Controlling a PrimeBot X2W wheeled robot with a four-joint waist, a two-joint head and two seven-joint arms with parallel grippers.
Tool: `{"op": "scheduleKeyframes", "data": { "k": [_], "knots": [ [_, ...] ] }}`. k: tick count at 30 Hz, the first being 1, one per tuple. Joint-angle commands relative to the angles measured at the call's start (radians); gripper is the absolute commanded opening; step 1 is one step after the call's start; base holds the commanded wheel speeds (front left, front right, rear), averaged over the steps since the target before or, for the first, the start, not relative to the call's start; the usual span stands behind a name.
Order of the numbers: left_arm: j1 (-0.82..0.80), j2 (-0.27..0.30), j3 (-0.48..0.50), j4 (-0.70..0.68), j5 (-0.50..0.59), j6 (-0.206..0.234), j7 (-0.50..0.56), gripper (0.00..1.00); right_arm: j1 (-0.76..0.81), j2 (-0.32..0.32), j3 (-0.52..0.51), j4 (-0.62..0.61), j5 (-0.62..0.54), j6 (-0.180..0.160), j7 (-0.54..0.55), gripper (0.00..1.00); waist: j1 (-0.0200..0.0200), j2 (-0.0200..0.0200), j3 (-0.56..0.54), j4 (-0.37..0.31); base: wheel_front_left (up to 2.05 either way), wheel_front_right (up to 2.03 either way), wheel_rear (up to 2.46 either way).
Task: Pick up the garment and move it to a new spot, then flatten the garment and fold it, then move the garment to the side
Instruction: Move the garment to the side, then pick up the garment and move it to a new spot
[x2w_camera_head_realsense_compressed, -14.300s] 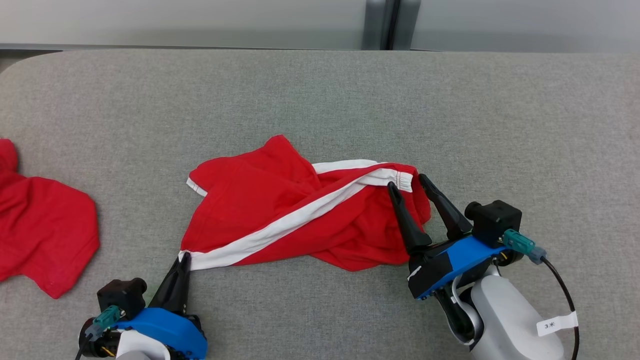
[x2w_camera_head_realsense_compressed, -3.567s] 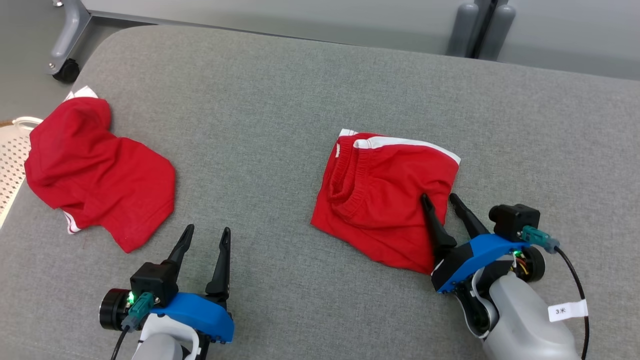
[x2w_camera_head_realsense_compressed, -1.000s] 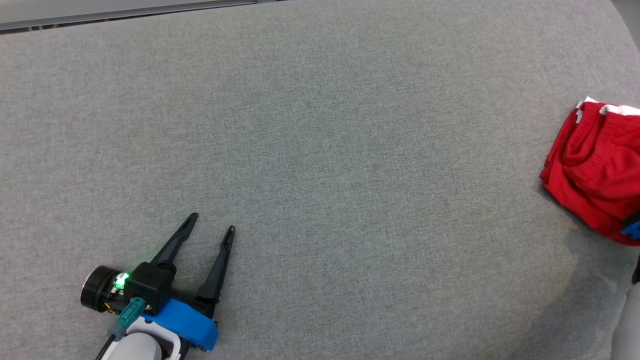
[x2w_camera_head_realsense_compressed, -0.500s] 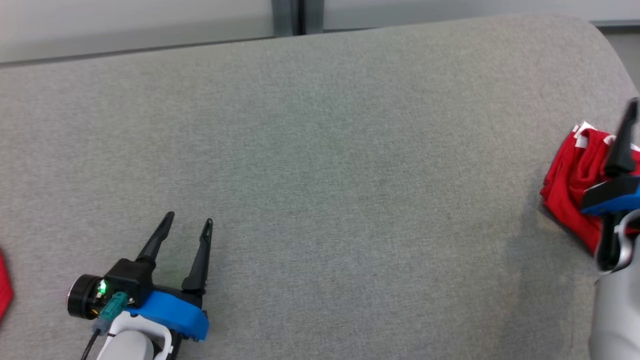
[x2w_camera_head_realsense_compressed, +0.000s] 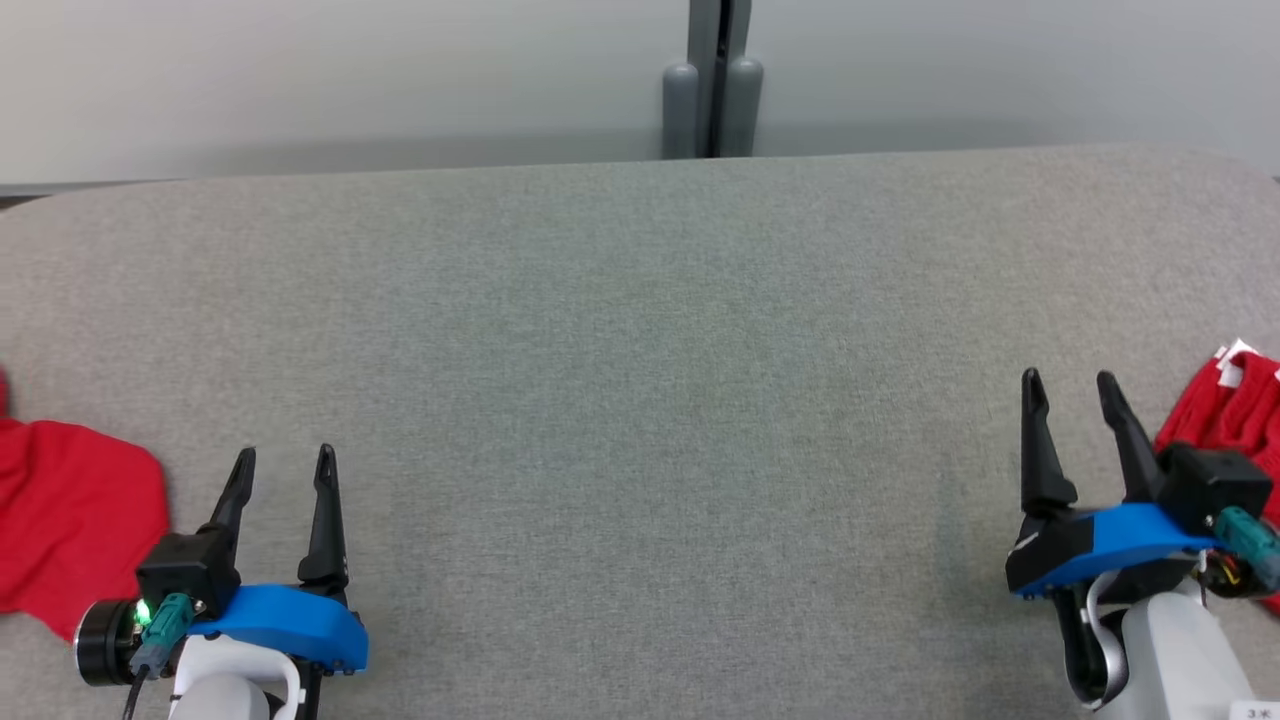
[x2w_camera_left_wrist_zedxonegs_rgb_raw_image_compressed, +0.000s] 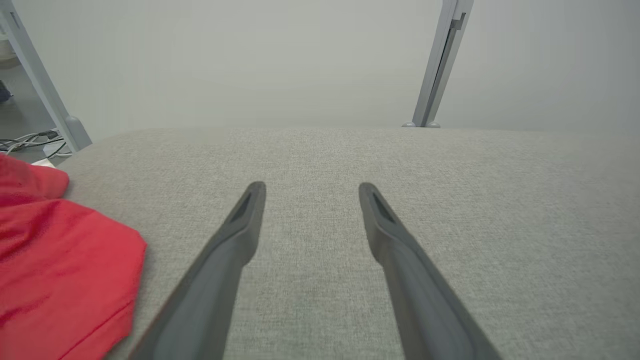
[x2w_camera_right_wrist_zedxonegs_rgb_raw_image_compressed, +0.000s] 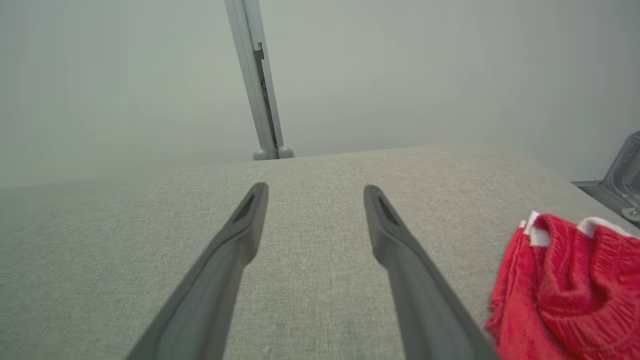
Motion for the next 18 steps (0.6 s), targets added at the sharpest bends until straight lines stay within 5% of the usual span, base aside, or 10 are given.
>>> {"op": "scheduleKeyframes", "data": {
  "k": [1, 18],
  "knots": [
    [0.007, -0.011, 0.014, 0.009, 0.015, 0.003, 0.000, 1.00, 0.029, -0.005, 0.018, 0.005, -0.001, 0.000, -0.004, 1.00, 0.0001, 0.0001, -0.014, 0.008, 0.00, 0.00, 0.00],
    [0.104, -0.073, 0.058, 0.056, 0.094, 0.011, 0.000, 1.00, 0.134, -0.006, 0.169, 0.035, 0.013, 0.000, -0.004, 1.00, 0.0001, 0.0001, -0.162, 0.023, 0.00, 0.00, 0.00]
  ]
}}
